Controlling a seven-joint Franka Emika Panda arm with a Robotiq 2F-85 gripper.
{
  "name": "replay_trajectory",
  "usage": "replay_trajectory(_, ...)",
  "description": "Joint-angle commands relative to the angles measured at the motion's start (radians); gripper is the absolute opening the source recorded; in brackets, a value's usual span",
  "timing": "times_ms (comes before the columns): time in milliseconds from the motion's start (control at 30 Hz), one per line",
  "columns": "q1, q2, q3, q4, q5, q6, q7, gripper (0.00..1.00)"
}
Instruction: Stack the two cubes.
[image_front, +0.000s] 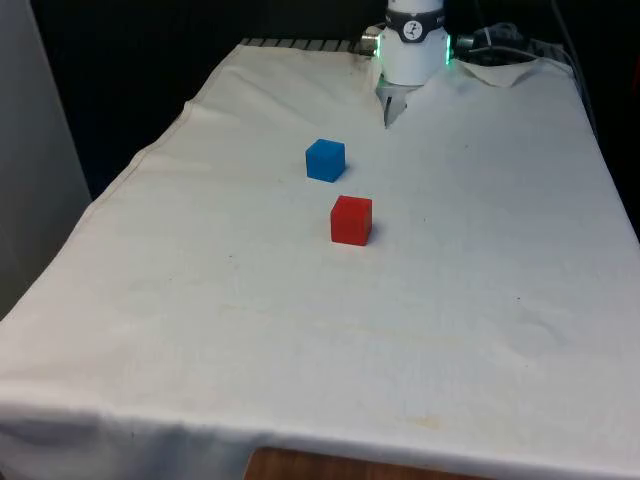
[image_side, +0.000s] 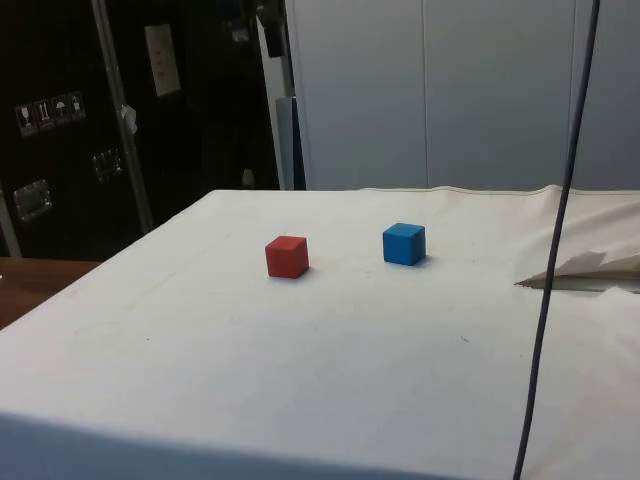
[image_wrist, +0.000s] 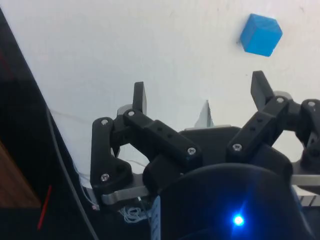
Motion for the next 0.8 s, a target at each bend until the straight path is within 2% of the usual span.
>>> replay_trajectory(0, 0.000, 0.000, 0.001, -0.005, 0.000, 0.000, 0.000, 1.00)
replay_trajectory(267, 0.002, -0.062, 0.010, -0.118, -0.008, 0.057, 0.009, 1.00)
replay_trajectory(300, 0.000, -0.052, 0.010, -0.108, 0.000, 0.043, 0.001, 1.00)
replay_trajectory(333, 0.001, -0.078, 0.012, -0.144, -0.010, 0.067, 0.009, 1.00)
replay_trajectory(533, 0.000, -0.129, 0.013, -0.218, -0.024, 0.098, 0.009, 1.00)
replay_trajectory(600, 0.000, -0.145, 0.013, -0.239, -0.031, 0.105, 0.010, 1.00)
replay_trajectory(633, 0.000, -0.132, 0.012, -0.224, -0.020, 0.090, 0.002, 1.00)
replay_trajectory(667, -0.002, -0.162, 0.012, -0.263, -0.039, 0.114, 0.009, 1.00)
replay_trajectory(767, -0.003, -0.185, 0.011, -0.295, -0.052, 0.125, 0.009, 1.00)
